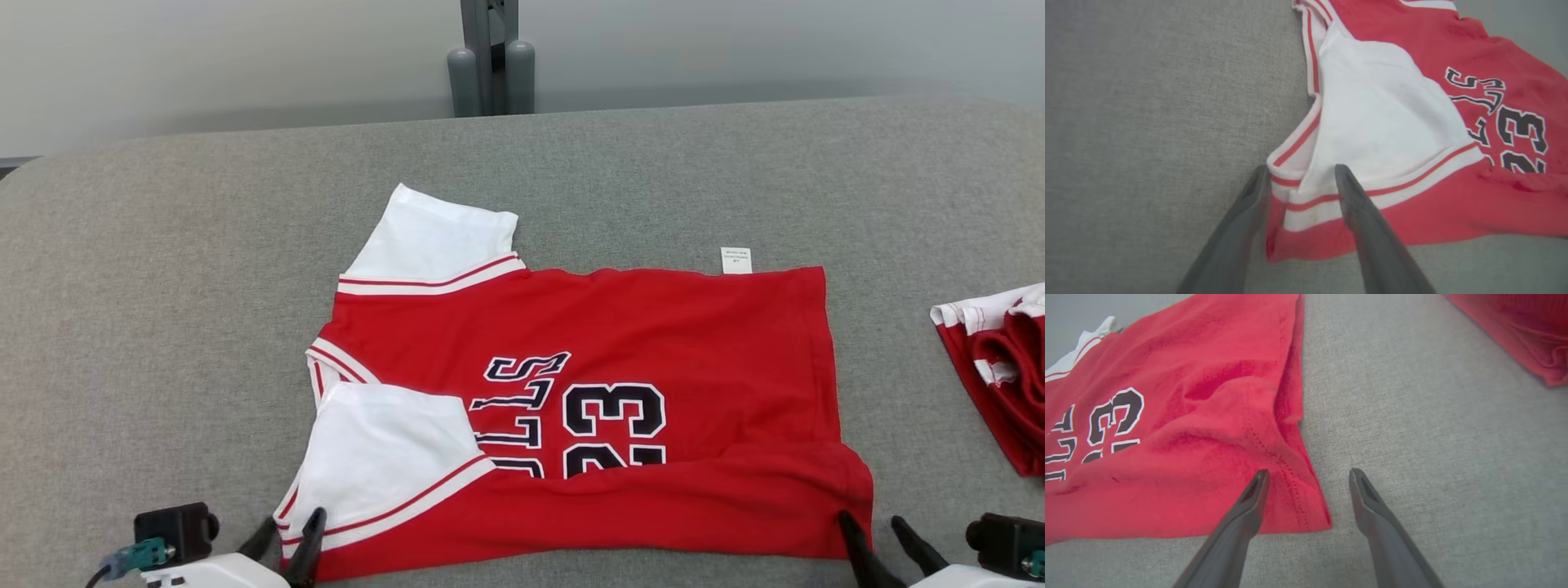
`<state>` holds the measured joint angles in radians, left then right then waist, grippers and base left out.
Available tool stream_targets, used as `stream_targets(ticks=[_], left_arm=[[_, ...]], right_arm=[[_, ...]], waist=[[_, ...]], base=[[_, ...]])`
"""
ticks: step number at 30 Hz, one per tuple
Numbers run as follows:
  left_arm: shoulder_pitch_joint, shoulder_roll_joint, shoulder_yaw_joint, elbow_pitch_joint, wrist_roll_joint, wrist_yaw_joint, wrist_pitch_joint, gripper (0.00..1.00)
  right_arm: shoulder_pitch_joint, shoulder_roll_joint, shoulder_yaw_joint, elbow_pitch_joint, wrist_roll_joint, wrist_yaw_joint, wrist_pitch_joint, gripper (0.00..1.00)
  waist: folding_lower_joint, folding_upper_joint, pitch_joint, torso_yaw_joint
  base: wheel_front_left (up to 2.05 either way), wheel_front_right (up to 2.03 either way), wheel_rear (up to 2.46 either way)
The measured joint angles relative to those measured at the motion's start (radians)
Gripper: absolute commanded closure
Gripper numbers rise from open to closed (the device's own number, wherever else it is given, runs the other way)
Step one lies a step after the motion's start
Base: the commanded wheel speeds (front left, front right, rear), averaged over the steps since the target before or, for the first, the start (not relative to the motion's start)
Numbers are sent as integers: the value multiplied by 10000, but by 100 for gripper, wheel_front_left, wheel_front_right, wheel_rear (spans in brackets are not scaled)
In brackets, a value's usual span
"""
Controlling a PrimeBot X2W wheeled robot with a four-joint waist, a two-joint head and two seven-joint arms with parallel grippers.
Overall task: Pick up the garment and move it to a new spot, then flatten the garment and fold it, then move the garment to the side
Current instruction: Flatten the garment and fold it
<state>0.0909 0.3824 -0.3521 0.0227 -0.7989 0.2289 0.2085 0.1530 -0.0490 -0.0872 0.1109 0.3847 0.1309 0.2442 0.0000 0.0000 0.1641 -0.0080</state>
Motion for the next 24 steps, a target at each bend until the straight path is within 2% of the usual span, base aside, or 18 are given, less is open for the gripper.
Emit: stream_targets(ticks=[5, 12, 20, 24], left_arm=[[5, -92, 339, 176, 134, 198, -773, 0], [-267, 178, 721, -669, 851, 453, -1812, 0], [-2057, 454, 905, -1561, 1732, 449, -2535, 0], [-3440, 619, 903, -1607, 1971, 171, -2598, 0]], right_arm=[[-12, 0, -222, -169, 123, 0, -713, 0], [-489, 2, -587, -780, 2, 0, -1659, 0], [-1701, -2, -849, -926, -456, 0, -2169, 0], [-2642, -6, -788, -794, -731, 0, -2213, 0]], waist=[[0, 0, 7, -101], [0, 0, -46, -128], [0, 0, 91, -112], [0, 0, 260, -198]], base=[[0, 0, 0], [0, 0, 0], [0, 0, 0], [0, 0, 0]])
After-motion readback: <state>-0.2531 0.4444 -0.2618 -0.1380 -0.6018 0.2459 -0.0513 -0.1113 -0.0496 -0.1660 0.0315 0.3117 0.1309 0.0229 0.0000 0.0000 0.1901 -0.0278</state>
